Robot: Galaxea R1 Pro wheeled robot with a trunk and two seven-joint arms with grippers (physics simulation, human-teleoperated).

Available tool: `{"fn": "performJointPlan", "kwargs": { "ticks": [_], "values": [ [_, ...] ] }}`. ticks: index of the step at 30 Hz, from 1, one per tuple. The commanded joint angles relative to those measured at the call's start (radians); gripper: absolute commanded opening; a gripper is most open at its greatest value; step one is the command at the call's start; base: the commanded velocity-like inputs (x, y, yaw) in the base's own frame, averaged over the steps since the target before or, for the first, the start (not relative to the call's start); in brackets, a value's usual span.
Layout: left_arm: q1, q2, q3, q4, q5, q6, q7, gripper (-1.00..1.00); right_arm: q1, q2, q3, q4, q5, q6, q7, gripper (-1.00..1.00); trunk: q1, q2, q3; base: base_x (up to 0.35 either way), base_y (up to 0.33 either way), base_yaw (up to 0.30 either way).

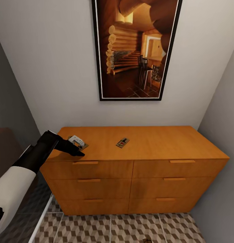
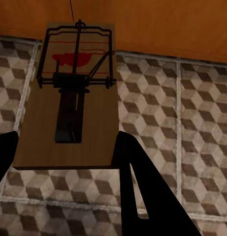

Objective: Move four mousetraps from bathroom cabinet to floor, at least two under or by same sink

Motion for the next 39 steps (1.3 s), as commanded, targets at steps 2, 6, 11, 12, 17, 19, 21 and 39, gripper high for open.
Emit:
{"fn": "performJointPlan", "kwargs": {
  "ticks": [2, 6, 11, 12, 17, 19, 21, 39],
  "values": [
    [0.0, 0.0, -0.001, 0.05, -0.011, 0.004, -0.011, 1.0, -0.001, 0.0, 0.001, 0.001, 0.008, -0.002, -0.007, -1.0, 0.0, 0.0, -0.001, 0.0, 0.0, 0.0],
    [0.0, 0.0, -0.002, 0.05, -0.011, 0.004, -0.011, 1.0, -0.001, 0.0, 0.001, 0.001, 0.008, -0.002, -0.007, -1.0, 0.0, 0.0, -0.001, 0.0, 0.0, 0.0],
    [0.0, 0.0, -0.002, 0.057, -0.011, 0.004, -0.011, 1.0, -0.001, 0.0, 0.001, 0.001, 0.008, -0.002, -0.007, -1.0, 0.0, 0.0, -0.001, 0.0, 0.0, 0.0],
    [0.0, 0.0, -0.002, 0.059, -0.011, 0.004, -0.011, 1.0, -0.001, 0.0, 0.001, 0.001, 0.008, -0.002, -0.007, -1.0, 0.0, 0.0, -0.001, 0.0, 0.0, 0.0],
    [0.0, 0.0, -0.002, 0.07, -0.011, 0.004, -0.011, 1.0, 0.0, 0.0, 0.001, 0.001, 0.007, -0.002, -0.007, -1.0, 0.0, 0.0, -0.001, 0.0, 0.0, 0.0],
    [0.0, 0.0, -0.002, 0.075, -0.011, 0.004, -0.011, 1.0, -0.001, 0.0, 0.001, 0.001, 0.007, -0.002, -0.007, -1.0, 0.0, 0.0, -0.001, 0.0, 0.0, 0.0],
    [0.0, 0.0, -0.002, 0.077, -0.011, 0.003, -0.011, 1.0, -0.001, 0.0, 0.001, 0.001, 0.008, -0.002, -0.007, -1.0, 0.0, 0.0, -0.001, 0.0, 0.0, 0.0],
    [0.0, 0.0, 0.0, 0.099, -0.011, -0.048, -0.011, -1.0, -0.001, 0.0, 0.001, 0.001, 0.008, -0.002, -0.007, -1.0, 0.0, 0.0, -0.001, 0.0, 0.0, 0.0]
  ]
}}
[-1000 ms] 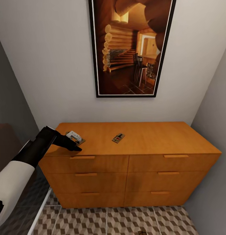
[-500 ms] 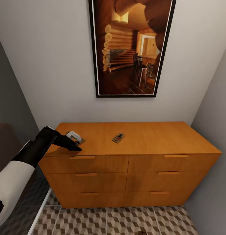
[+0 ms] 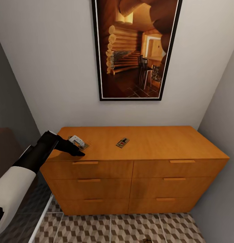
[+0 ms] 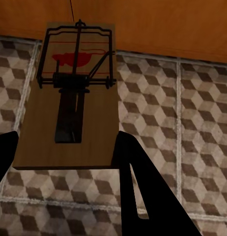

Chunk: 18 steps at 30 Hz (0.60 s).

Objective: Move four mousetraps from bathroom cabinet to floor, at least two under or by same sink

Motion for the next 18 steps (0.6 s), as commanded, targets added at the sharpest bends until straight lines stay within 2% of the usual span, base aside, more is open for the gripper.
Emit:
{"fn": "performJointPlan", "kwargs": {
  "ticks": [1, 18],
  "values": [
    [0.0, 0.0, -0.001, 0.088, -0.02, -0.003, -0.008, -1.0, -0.001, 0.0, 0.001, 0.001, 0.007, -0.002, -0.007, -1.0, 0.0, 0.0, -0.001, 0.0, 0.0, 0.0],
    [0.0, 0.0, -0.001, 0.09, -0.02, -0.004, -0.008, -1.0, -0.001, 0.0, 0.001, 0.001, 0.008, -0.002, -0.007, -1.0, 0.0, 0.0, -0.001, 0.0, 0.0, 0.0]
  ]
}}
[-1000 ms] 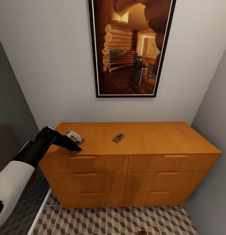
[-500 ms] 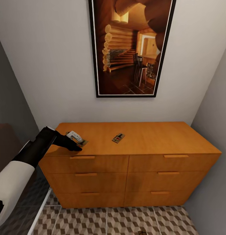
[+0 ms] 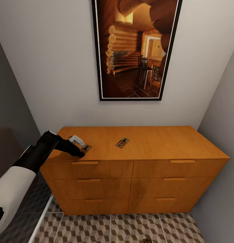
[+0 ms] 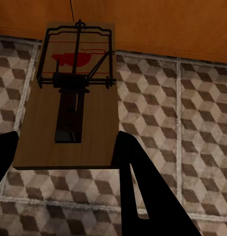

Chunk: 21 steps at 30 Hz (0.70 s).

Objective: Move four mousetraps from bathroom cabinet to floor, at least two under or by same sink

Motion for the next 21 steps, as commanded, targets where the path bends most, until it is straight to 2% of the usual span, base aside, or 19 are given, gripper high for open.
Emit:
{"fn": "performJointPlan", "kwargs": {
  "ticks": [1, 10, 21],
  "values": [
    [0.0, 0.0, -0.002, 0.09, -0.013, 0.002, -0.011, -1.0, -0.001, 0.0, 0.001, 0.001, 0.008, -0.002, -0.007, -1.0, 0.0, 0.0, -0.001, 0.0, 0.0, 0.0],
    [0.0, -0.001, 0.002, 0.065, -0.013, 0.004, -0.013, -1.0, -0.001, 0.0, 0.001, 0.001, 0.007, -0.002, -0.007, -1.0, 0.0, 0.0, -0.001, 0.0, 0.0, 0.0],
    [0.0, 0.0, 0.006, -0.068, -0.011, 0.013, -0.017, -1.0, -0.001, 0.0, 0.001, 0.001, 0.008, -0.002, -0.007, -1.0, 0.0, 0.0, -0.001, 0.0, 0.0, 0.0]
  ]
}}
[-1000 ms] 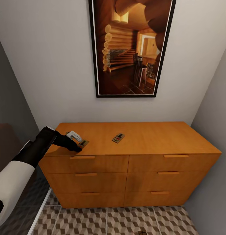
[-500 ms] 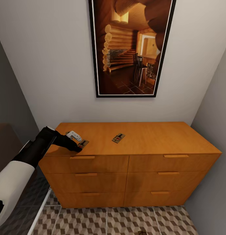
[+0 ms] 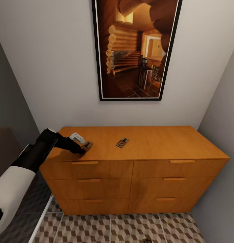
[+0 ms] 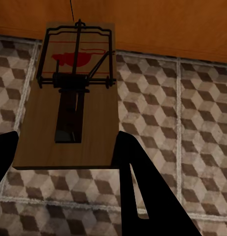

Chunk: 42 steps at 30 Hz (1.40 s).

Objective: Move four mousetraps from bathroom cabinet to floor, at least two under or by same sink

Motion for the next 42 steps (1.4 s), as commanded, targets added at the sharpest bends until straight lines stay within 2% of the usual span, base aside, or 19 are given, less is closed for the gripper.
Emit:
{"fn": "performJointPlan", "kwargs": {
  "ticks": [1, 5, 12, 17, 20, 27, 42],
  "values": [
    [-0.001, 0.001, -0.001, -0.013, -0.01, 0.004, -0.008, -1.0, -0.001, 0.0, 0.001, 0.001, 0.008, -0.002, -0.007, -1.0, 0.0, -0.001, -0.001, 0.0, 0.0, 0.0],
    [-0.001, 0.004, 0.002, -0.064, -0.01, 0.011, -0.01, -1.0, -0.001, 0.0, 0.001, 0.001, 0.008, -0.002, -0.007, -1.0, 0.0, -0.001, -0.001, 0.0, 0.0, 0.0],
    [-0.001, 0.034, 0.004, -0.179, -0.003, 0.07, -0.012, -1.0, -0.001, 0.0, 0.001, 0.001, 0.008, -0.002, -0.007, -1.0, 0.0, -0.001, -0.001, 0.0, 0.0, 0.0],
    [-0.001, 0.054, 0.004, -0.22, -0.001, 0.093, -0.034, -1.0, -0.001, 0.0, 0.001, 0.001, 0.007, -0.002, -0.007, -1.0, 0.0, -0.001, -0.001, 0.0, 0.0, 0.0],
    [-0.001, 0.058, 0.003, -0.225, -0.004, 0.095, -0.065, -1.0, -0.001, 0.0, 0.001, 0.001, 0.008, -0.002, -0.007, -1.0, 0.0, -0.001, -0.001, 0.0, 0.0, 0.0],
    [-0.001, 0.06, 0.0, -0.227, -0.008, 0.096, -0.082, -1.0, -0.001, 0.0, 0.001, 0.001, 0.008, -0.002, -0.007, -1.0, 0.0, -0.001, -0.001, -0.05, 0.0, 0.0],
    [-0.001, 0.059, -0.001, -0.224, -0.008, 0.096, -0.083, -1.0, -0.001, 0.0, 0.001, 0.001, 0.008, -0.002, -0.007, -1.0, 0.0, -0.001, -0.001, -0.319, 0.0, 0.0]
  ]
}}
